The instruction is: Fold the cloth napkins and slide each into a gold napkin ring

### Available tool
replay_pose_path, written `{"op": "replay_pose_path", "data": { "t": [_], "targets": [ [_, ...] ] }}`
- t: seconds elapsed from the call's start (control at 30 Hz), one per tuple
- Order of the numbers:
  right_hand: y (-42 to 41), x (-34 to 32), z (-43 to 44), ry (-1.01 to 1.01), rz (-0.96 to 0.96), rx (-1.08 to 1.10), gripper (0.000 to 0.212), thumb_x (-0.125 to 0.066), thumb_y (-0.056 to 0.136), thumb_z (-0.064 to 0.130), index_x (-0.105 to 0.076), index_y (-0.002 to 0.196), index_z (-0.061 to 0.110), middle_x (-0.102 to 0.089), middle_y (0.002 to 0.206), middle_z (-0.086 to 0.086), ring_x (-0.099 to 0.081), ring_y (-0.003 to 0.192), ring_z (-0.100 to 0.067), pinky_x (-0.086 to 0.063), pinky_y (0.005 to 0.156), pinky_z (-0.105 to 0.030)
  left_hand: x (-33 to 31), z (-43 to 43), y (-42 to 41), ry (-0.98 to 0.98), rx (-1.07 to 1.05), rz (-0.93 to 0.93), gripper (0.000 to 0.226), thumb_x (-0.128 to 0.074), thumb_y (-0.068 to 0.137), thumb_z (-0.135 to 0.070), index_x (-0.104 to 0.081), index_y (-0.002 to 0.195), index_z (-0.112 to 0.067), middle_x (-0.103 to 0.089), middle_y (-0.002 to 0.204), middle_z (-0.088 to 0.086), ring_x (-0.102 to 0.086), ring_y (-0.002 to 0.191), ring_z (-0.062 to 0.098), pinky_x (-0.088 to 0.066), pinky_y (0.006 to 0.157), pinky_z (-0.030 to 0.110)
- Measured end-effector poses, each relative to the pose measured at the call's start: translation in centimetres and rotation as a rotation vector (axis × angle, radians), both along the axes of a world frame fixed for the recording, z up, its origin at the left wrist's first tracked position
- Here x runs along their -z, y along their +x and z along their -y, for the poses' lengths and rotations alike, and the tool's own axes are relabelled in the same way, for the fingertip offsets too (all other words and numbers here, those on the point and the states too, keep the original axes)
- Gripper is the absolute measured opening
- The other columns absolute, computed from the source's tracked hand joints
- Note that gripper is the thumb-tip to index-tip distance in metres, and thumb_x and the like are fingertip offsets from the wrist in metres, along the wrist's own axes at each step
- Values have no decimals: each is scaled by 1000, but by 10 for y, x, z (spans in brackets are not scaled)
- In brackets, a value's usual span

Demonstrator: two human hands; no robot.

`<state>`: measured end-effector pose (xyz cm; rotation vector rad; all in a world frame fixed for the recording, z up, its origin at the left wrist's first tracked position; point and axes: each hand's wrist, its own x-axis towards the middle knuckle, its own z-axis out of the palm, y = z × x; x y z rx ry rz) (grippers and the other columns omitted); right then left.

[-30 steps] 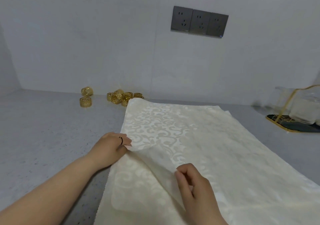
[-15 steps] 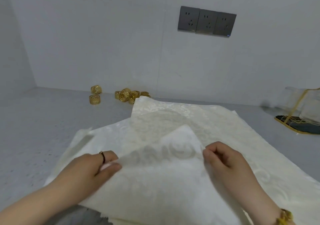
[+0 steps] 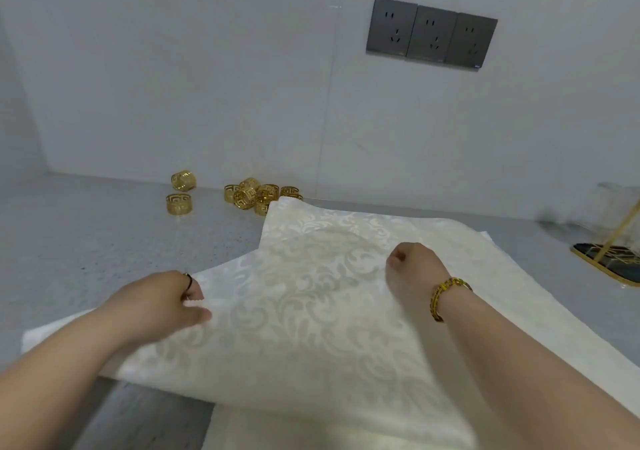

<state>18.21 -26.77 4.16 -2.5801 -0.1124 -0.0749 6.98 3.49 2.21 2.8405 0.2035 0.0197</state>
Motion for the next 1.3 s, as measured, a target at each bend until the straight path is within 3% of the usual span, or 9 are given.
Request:
{"op": "replay_pose_path", "data": {
  "t": [0.17,0.27,0.5,0.6,0.77,0.93,1.03,1.17,1.3],
  "targets": [
    [57,10,-20,-83,-8,47,23,-37,91,6,-59,94,-2,-62,97,-19,-46,78,-22,-36,68,-25,18,-2,28,73,-150,252,24,-48,92,-35,-48,68,-30,-50,66,-14,-44,55,2,-28,48,16],
    [85,17,-33,-128,5,45,27,-37,92,7,-59,103,-2,-63,106,-16,-46,79,-21,-36,69,-24,35,-13,38,44,-155,342,19,-53,89,-33,-47,71,-34,-47,76,-16,-45,68,6,-32,60,20],
    [119,38,-43,-191,10,100,23,-31,94,13,-54,95,10,-59,101,-12,-45,111,-28,-38,77,-29,53,-27,50,9,-167,279,19,-53,86,-41,-44,102,-44,-49,90,-16,-56,90,12,-39,87,25],
    [120,42,-46,-213,40,119,26,-33,95,17,-55,105,9,-61,109,-10,-42,116,-28,-37,79,-29,55,-27,53,-27,-203,269,35,-57,84,-36,-55,119,-34,-54,91,-12,-56,78,15,-42,86,29],
    [122,43,-46,-257,73,125,24,-39,94,22,-58,105,12,-61,109,-6,-46,111,-26,-36,86,-30,48,-24,52,179,-160,217,45,-43,90,-45,-36,134,-38,-47,133,-15,-45,122,10,-31,100,23],
    [126,40,-49,-295,73,130,23,-40,94,23,-59,104,15,-63,108,-5,-52,107,-26,-36,88,-31,41,-20,44,149,-154,280,40,-61,83,-31,-59,122,-21,-65,117,3,-59,108,30,-36,99,43],
    [125,39,-51,-337,79,131,24,-40,94,24,-58,107,16,-62,110,-4,-52,106,-26,-33,89,-31,38,-1,32,178,92,496,48,-32,95,-43,-68,104,-13,-72,95,6,-63,91,24,-38,96,37],
    [112,32,-59,-454,74,123,33,-37,95,28,-48,123,14,-51,125,-6,-42,119,-26,-30,96,-34,45,29,18,207,380,310,51,-7,97,-50,-48,115,-26,-69,107,-4,-44,105,4,-13,102,17],
    [54,19,-87,-445,201,-62,38,-35,96,24,-42,131,14,-42,136,-5,-35,127,-24,-23,105,-34,51,23,20,266,375,38,70,-3,95,-52,-66,107,-26,-69,107,-5,-46,108,6,-1,108,14]
  ]
}}
